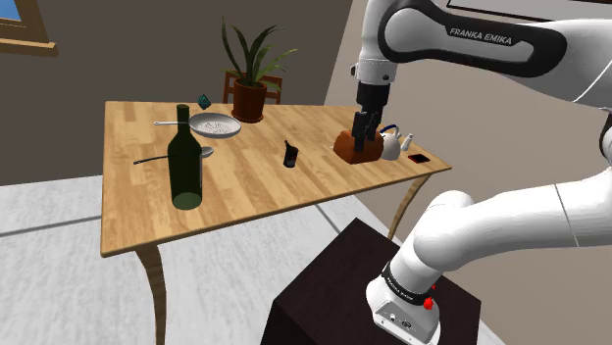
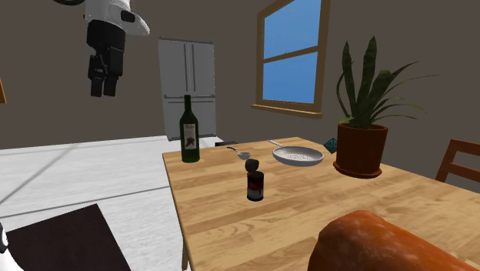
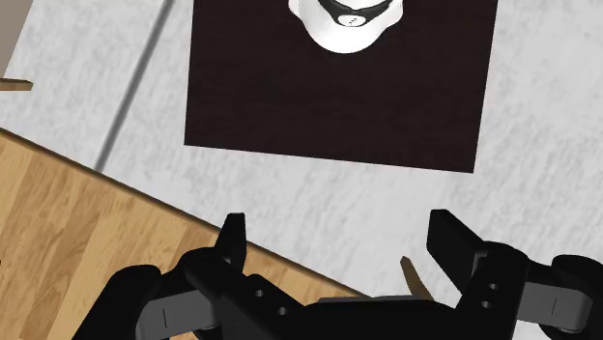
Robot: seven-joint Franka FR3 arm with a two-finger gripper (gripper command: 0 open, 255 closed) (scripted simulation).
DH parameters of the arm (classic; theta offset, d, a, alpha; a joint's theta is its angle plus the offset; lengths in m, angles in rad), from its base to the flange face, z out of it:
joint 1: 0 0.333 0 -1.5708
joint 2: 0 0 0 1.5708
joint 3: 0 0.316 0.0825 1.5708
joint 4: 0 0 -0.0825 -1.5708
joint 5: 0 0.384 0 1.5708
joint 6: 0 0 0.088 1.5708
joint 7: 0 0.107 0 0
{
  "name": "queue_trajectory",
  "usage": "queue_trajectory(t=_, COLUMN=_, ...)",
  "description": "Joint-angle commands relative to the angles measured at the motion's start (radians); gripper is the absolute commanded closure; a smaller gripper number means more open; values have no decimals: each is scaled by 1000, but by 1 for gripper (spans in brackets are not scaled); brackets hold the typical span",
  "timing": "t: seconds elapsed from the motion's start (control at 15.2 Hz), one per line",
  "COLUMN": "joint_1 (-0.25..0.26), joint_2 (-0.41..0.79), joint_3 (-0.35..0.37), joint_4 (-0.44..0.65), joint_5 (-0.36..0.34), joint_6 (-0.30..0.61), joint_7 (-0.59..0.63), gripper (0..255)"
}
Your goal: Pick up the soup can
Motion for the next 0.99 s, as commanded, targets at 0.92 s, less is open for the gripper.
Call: queue_trajectory(t=0.92, joint_1=-12, joint_2=331, joint_3=-199, joint_4=-32, joint_5=-89, joint_6=505, joint_7=-270, gripper=0)
